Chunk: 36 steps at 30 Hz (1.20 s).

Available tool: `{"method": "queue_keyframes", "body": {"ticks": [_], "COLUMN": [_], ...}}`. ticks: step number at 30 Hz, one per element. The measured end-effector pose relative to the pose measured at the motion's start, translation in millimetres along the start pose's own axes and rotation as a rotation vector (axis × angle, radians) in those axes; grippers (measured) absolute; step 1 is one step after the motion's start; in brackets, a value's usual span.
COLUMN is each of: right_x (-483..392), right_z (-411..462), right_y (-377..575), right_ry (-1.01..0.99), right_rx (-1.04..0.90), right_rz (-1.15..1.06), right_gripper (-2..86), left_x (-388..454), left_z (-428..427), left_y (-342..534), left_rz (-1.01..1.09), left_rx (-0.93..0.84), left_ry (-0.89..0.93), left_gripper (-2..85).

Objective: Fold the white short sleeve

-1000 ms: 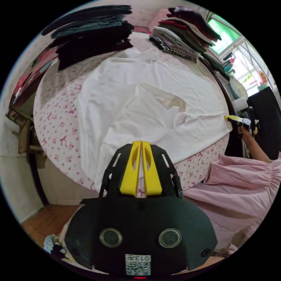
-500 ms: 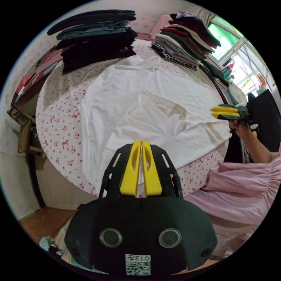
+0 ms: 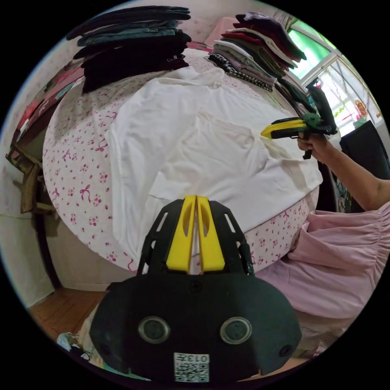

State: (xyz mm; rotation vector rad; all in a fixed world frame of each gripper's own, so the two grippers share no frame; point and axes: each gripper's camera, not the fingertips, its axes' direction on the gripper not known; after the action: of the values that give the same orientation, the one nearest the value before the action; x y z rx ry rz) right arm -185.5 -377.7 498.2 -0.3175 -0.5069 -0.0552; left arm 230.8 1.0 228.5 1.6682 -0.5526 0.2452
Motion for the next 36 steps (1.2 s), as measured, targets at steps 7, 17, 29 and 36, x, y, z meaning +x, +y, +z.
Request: {"method": "queue_keyframes", "body": {"ticks": [7, 17, 29, 36], "right_x": [-18.7, -65.2, -153.4, -237.8], "right_z": [5.5, 86.2, 44.6, 58.6], "right_y": [-48.9, -168.5, -142.2, -38.7], "right_ry": [0.043, 0.027, 0.074, 0.221], "right_rx": [0.071, -0.034, 0.105, 0.1], "right_rz": [-0.034, -0.103, -0.328, -0.467], "right_gripper": [5.4, 7.2, 1.3, 0.6], "left_x": [-7.5, -16.0, -22.1, -24.9], "left_z": [-22.3, -36.1, -30.3, -32.9], "left_y": [12.5, 24.0, 42.5, 57.4], "left_rz": [-0.02, -0.063, -0.106, -0.134], "left_rx": [0.055, 0.055, 0.036, 0.077], "left_ry": [-0.033, -0.072, -0.065, -0.032], "left_gripper": [-0.3, -0.3, -0.3, -0.3]}}
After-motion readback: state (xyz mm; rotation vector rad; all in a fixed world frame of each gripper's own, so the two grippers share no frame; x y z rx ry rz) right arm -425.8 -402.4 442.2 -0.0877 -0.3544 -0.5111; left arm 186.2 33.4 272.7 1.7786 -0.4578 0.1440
